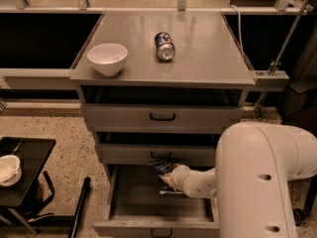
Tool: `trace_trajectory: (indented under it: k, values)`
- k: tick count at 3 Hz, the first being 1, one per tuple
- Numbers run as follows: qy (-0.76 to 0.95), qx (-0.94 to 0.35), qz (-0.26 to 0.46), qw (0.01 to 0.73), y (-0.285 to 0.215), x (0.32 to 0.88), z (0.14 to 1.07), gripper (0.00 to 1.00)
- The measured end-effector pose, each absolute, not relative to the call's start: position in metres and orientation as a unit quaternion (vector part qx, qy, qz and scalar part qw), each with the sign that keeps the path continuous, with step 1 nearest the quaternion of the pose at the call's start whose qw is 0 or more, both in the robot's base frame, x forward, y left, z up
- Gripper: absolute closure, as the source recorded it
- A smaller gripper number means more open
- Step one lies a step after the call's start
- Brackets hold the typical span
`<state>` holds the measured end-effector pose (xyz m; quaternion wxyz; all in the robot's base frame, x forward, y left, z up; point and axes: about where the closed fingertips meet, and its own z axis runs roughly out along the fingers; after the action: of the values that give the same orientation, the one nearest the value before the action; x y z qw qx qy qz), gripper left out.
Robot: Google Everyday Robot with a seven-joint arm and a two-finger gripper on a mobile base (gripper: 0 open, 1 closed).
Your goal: Pick blue chip bag from bottom drawer and place on counter
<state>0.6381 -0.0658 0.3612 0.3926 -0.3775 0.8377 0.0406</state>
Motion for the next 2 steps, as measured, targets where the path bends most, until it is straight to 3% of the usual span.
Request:
trace_trajectory:
  k: [2]
  values:
    - [0.842, -0.350, -0.006, 0.411, -0.095, 0.606, 0.425, 1.00]
